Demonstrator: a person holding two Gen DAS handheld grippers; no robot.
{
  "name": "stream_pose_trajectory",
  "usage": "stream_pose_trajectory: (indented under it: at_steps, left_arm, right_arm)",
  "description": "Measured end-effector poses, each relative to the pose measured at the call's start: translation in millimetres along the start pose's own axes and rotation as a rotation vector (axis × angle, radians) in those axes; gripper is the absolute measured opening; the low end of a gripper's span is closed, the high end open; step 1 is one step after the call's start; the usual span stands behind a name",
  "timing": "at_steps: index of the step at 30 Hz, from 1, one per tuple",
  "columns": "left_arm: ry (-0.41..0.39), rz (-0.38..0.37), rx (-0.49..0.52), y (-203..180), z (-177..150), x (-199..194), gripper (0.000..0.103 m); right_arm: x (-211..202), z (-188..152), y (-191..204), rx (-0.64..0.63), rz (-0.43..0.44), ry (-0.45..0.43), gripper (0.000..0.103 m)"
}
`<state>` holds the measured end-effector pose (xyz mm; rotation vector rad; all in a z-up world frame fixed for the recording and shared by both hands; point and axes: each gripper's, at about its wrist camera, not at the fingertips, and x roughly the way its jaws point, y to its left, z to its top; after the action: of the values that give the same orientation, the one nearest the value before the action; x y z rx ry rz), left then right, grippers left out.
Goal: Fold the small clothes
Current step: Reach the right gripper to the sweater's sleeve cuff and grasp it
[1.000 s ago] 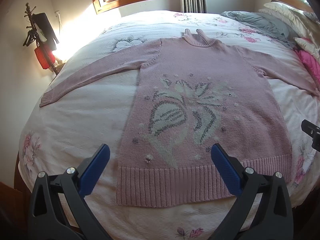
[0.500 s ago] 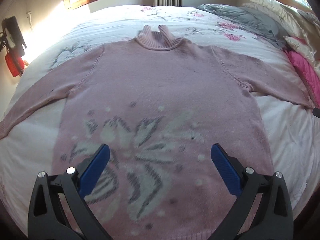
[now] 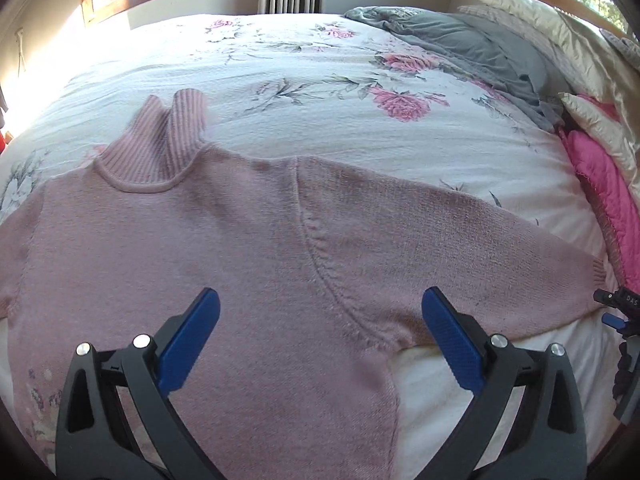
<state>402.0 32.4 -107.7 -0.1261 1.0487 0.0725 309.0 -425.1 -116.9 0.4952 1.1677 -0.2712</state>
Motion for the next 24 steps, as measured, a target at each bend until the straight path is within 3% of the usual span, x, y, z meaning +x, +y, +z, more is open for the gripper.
stream_pose_trajectory:
  at_steps: [3,6,9,11,17,24]
  left_arm:
    - [0.019,-0.001,0.003,-10.1,5.5,16.6,0.100]
    - [0.020,0.010,0.009,-13.6,9.2,25.6,0.100]
    - [0.011,0.020,0.025,-10.3,9.6,28.1,0.100]
    - [0.010,0.029,0.036,-4.5,8.8,27.7,0.100]
    - [0.015,0.024,0.004,28.8,2.7,22.5,0.100]
    - [0.043,-0.021,-0.057,64.6,-1.7,15.1,0.100]
  right_arm:
    - [7.1,9.5,-8.1,0.033,0.030,0.002,0.089]
    - [11.7,15.4,-8.9,0.045,0.014,0.002,0.072]
    - [12.0,18.9,-11.5,0.054,0.013,-0.015,0.043]
    - [11.9,19.8,-13.2,0.060,0.067,-0.022,0.010]
    - [-16.3,-2.8,10.8,-0.028,0.115,-0.111,0.007]
    - [-34.5,-34.3,119.6,-0.259,0.262,-0.125,0.007]
